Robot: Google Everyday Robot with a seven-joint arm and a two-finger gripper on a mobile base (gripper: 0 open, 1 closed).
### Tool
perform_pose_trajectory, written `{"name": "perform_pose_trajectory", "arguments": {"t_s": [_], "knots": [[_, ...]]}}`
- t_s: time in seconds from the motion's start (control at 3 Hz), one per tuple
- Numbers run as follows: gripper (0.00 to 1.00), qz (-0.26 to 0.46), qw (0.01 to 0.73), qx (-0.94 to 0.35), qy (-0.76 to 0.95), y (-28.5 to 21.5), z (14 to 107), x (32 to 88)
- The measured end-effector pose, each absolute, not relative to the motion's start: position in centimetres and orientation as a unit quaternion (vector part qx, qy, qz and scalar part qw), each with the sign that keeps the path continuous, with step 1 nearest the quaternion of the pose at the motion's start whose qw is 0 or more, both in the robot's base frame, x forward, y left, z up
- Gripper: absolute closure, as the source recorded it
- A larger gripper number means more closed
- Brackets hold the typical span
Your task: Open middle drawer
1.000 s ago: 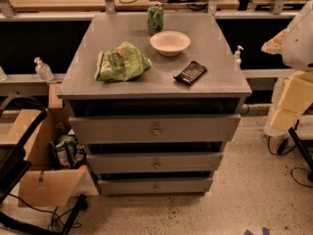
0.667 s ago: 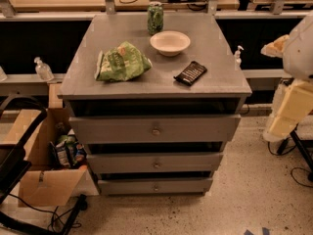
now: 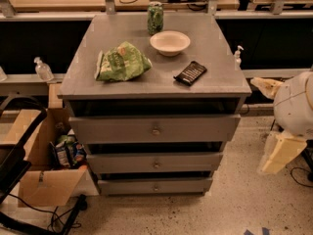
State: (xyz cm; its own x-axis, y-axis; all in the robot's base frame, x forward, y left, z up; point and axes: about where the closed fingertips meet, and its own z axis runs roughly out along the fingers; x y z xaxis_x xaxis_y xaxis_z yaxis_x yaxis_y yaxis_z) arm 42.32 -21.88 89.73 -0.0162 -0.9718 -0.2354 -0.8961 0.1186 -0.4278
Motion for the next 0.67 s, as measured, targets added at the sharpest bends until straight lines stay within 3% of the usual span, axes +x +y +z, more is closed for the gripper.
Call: {"name": "perform_pose_trajectory", "arguments": {"t_s": [0.67], "knots": [[0.00,-0.126,0.283,-0.640,0.703,-21.9,86.8,44.4]]}}
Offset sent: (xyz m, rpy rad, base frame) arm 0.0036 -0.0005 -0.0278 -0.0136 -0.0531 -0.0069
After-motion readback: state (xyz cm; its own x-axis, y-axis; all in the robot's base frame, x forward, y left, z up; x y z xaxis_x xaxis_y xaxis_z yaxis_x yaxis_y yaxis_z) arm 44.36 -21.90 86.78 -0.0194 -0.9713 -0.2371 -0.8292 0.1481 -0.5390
